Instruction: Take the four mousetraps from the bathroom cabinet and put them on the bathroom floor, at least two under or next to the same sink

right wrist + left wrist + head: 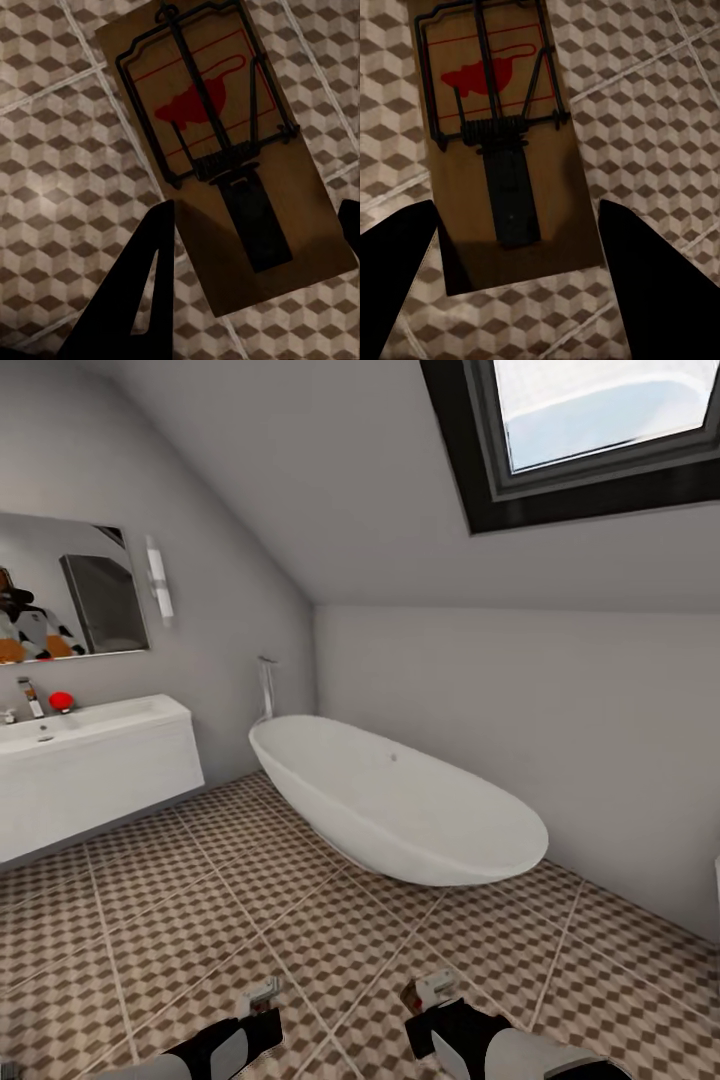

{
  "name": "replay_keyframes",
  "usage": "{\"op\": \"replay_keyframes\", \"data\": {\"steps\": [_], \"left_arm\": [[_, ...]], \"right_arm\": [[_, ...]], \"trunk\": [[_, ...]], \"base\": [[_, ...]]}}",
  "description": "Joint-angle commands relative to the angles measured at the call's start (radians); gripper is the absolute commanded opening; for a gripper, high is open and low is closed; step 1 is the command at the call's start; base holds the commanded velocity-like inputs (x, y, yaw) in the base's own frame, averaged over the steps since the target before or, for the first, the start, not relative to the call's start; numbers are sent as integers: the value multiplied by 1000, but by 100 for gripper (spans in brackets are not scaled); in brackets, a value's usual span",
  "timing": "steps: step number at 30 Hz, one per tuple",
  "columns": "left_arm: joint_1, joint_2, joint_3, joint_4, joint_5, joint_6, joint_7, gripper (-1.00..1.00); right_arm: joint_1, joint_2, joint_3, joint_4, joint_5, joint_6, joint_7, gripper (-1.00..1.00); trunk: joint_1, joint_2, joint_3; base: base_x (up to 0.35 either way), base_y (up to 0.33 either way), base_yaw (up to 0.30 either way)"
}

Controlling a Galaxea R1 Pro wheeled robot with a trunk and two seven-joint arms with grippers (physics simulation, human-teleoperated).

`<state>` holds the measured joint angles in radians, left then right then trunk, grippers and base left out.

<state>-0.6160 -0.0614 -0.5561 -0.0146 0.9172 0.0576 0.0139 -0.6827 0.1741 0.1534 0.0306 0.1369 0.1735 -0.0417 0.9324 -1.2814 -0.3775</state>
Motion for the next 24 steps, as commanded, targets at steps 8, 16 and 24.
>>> {"op": "replay_keyframes", "data": {"steps": [8,16,24], "left_arm": [[-1,0,-8,-1,9,4,1,-100],[-1,0,-8,-1,9,4,1,-100],[-1,0,-8,-1,9,4,1,-100]], "right_arm": [[-1,0,3,2,10,3,-3,-100],[-1,0,3,2,10,3,-2,-100],[-1,0,3,2,7,3,-3,-100]], "trunk": [[1,-1,-1],[1,-1,-1],[1,-1,-1]], "base": [[325,0,273],[325,0,189],[325,0,30]]}}
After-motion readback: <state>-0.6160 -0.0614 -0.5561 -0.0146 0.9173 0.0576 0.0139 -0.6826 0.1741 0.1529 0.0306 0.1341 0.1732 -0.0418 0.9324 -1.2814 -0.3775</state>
